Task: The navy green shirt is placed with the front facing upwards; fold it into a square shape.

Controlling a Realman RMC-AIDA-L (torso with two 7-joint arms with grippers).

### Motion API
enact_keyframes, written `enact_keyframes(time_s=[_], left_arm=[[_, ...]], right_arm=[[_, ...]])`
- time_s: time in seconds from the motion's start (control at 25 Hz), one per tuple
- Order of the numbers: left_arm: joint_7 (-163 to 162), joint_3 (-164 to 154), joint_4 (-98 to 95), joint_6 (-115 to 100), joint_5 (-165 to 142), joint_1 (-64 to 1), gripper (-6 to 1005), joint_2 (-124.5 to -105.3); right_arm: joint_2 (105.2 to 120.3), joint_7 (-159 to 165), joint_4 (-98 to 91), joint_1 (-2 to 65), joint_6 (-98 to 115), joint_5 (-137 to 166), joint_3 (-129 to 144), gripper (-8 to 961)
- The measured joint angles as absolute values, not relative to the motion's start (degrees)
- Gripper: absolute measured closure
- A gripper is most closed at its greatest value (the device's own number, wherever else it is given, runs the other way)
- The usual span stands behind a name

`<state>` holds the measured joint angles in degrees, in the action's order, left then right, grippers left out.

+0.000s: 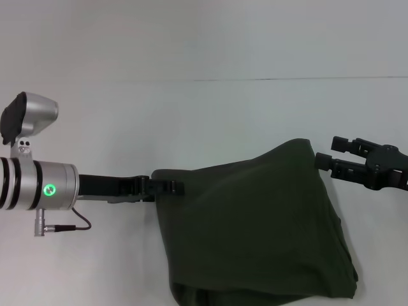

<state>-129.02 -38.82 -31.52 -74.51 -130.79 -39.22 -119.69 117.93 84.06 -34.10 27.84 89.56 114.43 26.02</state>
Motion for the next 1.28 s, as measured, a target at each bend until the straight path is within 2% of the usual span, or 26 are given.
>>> enact_keyframes(time_s=[1.08,1.2,1.28], left_arm=[[-130.75,-39.20,-28.07,-71.78,-133.20,-42.14,67,-120.69],[-130.41,-39.20,-28.02,-70.76,-133.48,-42.19,290,-120.92],[-130.12,-39.20,-27.95,-70.58,-133.47,-42.15,361,-120.93]], right_arm=[[118.01,84.02,-33.62,28.12,89.38,114.43,26.31,68],[118.08,84.02,-33.61,28.12,89.44,114.43,26.39,68],[118.09,84.02,-33.61,28.13,89.47,114.43,26.40,68]])
